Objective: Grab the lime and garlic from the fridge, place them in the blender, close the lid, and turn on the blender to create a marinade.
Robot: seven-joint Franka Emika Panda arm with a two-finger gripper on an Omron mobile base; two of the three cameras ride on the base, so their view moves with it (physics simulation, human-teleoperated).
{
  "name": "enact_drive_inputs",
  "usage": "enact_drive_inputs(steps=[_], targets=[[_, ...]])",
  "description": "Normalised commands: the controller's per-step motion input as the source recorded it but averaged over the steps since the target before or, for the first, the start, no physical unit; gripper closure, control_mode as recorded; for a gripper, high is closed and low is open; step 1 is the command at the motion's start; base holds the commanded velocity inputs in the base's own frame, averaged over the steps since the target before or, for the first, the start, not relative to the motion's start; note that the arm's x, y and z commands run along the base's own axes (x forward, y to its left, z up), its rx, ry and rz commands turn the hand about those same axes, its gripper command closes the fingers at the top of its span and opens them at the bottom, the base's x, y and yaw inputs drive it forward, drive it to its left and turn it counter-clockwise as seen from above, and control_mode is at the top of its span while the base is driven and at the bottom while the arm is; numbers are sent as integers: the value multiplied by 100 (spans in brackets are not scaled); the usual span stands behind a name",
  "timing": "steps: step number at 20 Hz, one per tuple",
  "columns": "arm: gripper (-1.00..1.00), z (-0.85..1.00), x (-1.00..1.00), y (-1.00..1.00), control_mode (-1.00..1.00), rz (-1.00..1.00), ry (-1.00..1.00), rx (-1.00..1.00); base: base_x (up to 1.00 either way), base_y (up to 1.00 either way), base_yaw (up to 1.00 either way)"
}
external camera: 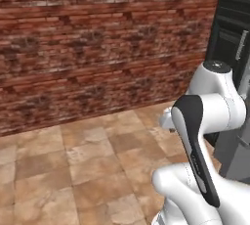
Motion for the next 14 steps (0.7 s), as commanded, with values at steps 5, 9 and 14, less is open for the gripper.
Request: enact_drive_inputs(steps=[5,9,14], targets=[[-100,0,0,0,100,0,0,0,84,20,-44],[-100,0,0,0,100,0,0,0,62,2,-61],[-100,0,0,0,100,0,0,0,52,14,-73]])
